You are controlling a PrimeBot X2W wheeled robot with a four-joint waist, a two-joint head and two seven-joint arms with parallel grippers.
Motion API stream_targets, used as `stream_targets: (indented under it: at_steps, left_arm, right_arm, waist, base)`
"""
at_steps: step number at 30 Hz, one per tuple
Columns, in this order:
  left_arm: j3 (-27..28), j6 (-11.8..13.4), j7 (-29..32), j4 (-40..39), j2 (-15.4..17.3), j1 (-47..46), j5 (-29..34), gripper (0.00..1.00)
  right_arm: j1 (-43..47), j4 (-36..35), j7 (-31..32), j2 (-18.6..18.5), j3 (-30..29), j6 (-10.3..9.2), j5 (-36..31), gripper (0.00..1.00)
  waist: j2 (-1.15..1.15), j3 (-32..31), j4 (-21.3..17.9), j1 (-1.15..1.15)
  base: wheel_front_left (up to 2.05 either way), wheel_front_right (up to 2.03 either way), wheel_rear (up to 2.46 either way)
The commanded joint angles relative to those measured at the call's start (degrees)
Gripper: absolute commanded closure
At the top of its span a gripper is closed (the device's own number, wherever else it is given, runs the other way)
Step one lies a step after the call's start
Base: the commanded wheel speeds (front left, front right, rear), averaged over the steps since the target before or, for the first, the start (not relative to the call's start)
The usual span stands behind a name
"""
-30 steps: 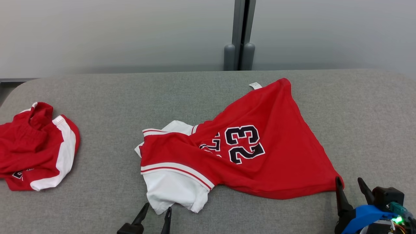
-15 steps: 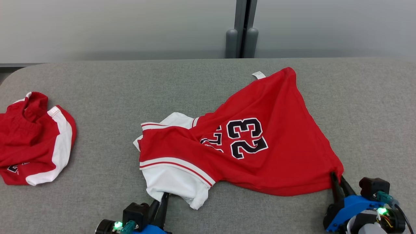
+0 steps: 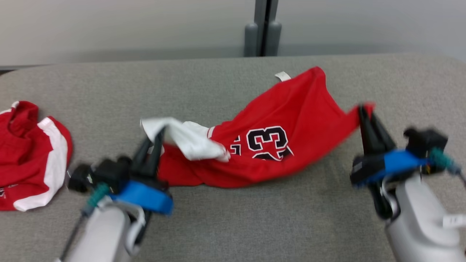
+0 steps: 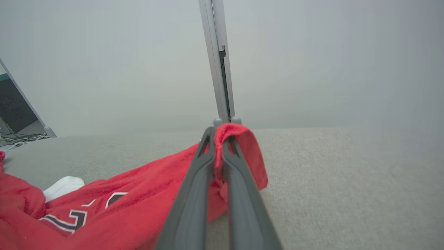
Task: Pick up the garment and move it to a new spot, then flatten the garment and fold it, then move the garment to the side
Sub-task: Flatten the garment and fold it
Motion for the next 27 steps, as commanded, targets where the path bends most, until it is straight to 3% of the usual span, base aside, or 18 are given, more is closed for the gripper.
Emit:
stream_targets:
  at_steps: [1, 4, 12, 20, 27]
  left_arm:
    - [-0.32, -0.05, -0.16, 0.09, 1.53, -4.03, -0.06, 1.00]
    - [-0.51, -0.04, -0.13, 2.49, 4.67, -14.15, -1.73, 1.00]
    - [-3.83, -0.03, 4.36, 12.56, 8.68, -46.81, -7.64, 1.00]
    - [-4.83, -0.04, 3.83, 25.30, 7.67, -74.57, -11.60, 1.00]
    - [-7.73, -0.04, 1.79, 33.35, 4.32, -85.19, -15.14, 1.00]
  right_arm:
    - [-3.66, 0.18, -0.05, -0.45, 0.61, 0.02, 0.80, 1.00]
    - [-14.76, 2.93, -0.06, -2.11, 2.85, 0.01, 0.51, 1.00]
    - [-46.04, 16.31, 2.47, -3.43, 2.76, 0.01, 1.76, 1.00]
    - [-68.81, 28.67, 4.02, -5.91, 0.04, 0.01, 3.68, 1.00]
    - [-76.54, 35.14, 2.56, -8.49, 2.50, 0.01, 3.60, 1.00]
  waist:
    - [0.00, 0.90, -0.28, 0.00]
    - [0.00, 3.61, -1.27, 0.00]
    - [0.00, 12.59, -2.07, 0.00]
    - [0.00, 17.83, -1.67, 0.00]
    - [0.00, 19.66, -0.72, 0.00]
  base:
    - [0.00, 0.00, 0.00]
    - [0.00, 0.00, 0.00]
    - [0.00, 0.00, 0.00]
    - [0.00, 0.00, 0.00]
    - [0.00, 0.00, 0.00]
